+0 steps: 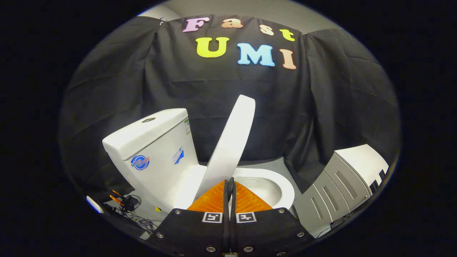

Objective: Open the toilet lid.

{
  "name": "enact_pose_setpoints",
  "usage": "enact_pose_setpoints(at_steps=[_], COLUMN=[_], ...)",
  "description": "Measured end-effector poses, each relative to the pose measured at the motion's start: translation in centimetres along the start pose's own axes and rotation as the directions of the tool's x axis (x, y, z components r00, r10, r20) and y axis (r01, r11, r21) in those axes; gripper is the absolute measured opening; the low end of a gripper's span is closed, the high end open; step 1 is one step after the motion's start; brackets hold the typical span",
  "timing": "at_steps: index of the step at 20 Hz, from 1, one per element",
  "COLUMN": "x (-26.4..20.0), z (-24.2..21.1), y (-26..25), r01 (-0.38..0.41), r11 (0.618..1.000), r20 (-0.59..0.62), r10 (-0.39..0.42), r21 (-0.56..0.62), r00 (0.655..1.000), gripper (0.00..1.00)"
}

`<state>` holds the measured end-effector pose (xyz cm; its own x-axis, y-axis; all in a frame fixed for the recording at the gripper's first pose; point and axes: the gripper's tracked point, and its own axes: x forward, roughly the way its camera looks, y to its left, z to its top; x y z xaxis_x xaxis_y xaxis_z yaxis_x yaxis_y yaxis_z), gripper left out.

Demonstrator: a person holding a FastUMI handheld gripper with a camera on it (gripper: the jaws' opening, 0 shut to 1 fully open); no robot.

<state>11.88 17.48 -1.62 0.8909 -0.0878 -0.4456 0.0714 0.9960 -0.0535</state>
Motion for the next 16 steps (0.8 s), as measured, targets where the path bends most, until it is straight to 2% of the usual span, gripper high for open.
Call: enact_pose_setpoints(at_steps=[16], x=[-0.5], z=[1.9], y=[9.0], r01=[-0.112], r11=[0.988], r20=[0.062], r10=[0.119], r21=[-0.108], r00=[0.991], gripper=[0.00])
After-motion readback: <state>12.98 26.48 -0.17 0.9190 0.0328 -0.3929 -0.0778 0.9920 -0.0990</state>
